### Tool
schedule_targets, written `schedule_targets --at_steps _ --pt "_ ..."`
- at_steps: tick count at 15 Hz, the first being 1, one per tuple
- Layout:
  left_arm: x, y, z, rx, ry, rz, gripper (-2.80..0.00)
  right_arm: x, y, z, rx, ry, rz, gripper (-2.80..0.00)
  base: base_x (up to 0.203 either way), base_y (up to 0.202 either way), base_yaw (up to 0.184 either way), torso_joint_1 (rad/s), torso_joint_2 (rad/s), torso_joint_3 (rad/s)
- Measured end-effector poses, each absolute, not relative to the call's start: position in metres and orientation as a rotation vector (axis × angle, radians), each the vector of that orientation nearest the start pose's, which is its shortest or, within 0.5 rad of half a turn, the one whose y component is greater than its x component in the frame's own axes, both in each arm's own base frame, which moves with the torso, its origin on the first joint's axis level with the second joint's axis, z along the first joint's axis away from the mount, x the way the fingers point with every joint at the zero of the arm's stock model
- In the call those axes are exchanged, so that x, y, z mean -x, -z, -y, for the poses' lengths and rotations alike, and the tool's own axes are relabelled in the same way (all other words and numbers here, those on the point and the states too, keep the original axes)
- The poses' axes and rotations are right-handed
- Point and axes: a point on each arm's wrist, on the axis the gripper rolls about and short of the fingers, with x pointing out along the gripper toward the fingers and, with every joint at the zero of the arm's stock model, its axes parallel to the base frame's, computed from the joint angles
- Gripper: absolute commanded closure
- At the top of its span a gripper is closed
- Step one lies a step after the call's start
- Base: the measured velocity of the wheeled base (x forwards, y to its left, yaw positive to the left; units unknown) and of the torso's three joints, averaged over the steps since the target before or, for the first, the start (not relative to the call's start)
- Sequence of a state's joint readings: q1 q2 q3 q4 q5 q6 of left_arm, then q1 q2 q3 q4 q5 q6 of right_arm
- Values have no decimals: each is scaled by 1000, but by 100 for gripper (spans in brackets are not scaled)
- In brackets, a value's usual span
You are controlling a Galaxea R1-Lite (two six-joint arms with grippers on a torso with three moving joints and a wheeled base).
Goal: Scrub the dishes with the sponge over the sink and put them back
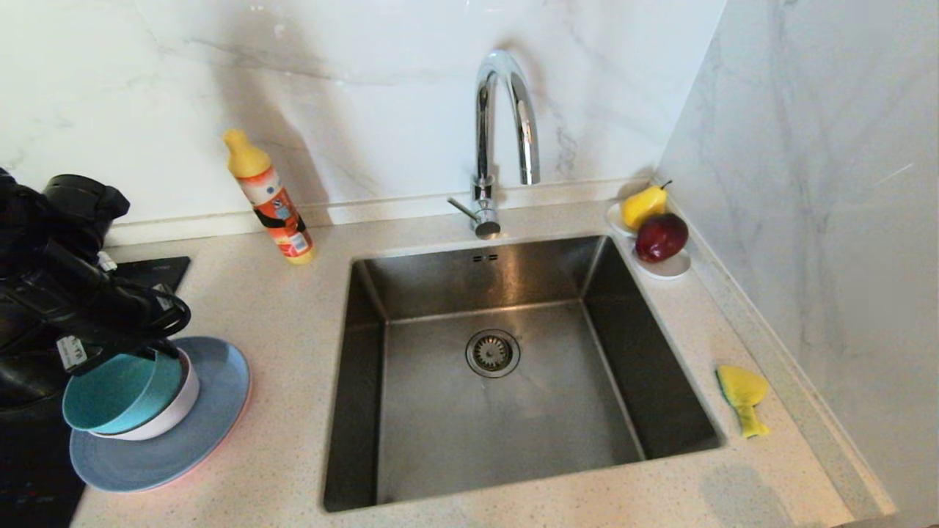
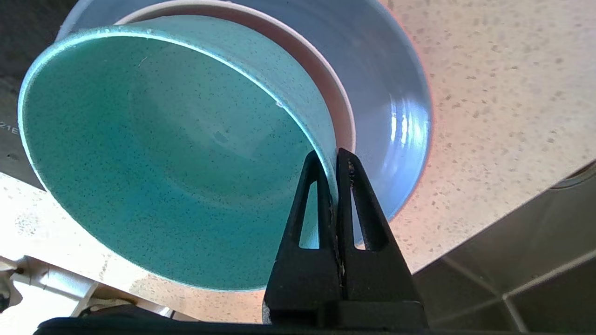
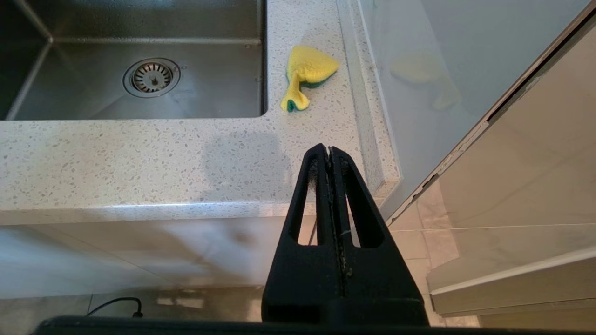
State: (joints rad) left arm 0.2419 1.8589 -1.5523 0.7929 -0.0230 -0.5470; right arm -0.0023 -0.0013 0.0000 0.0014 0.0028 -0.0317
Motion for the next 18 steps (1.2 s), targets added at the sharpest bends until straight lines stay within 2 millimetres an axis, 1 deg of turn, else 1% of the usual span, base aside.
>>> schedule_targets --at_steps 1,7,8,9,10,14,16,18 --pt "-313 -214 -77 635 -494 -1020 -280 23 -75 0 31 0 0 0 0 0 0 0 0 0" --pt "-313 -216 -77 639 -486 -1014 -280 23 -75 0 31 0 0 0 0 0 0 0 0 0" --pt "-313 -217 -77 639 -485 -1009 -280 23 -75 0 32 0 0 0 0 0 0 0 0 0" --pt "-313 -224 -77 640 -474 -979 -280 23 -75 0 32 0 0 0 0 0 0 0 0 0" --pt "-312 -233 -76 641 -458 -935 0 23 -75 0 32 1 0 0 0 0 0 0 0 0" --pt "-304 -282 -73 620 -367 -734 0 23 -75 0 31 0 0 0 0 0 0 0 0 0" --pt "-296 -311 -64 588 -208 -650 0 23 -75 0 32 0 0 0 0 0 0 0 0 0" --pt "-288 -337 -53 506 35 -539 0 23 -75 0 32 0 0 0 0 0 0 0 0 0"
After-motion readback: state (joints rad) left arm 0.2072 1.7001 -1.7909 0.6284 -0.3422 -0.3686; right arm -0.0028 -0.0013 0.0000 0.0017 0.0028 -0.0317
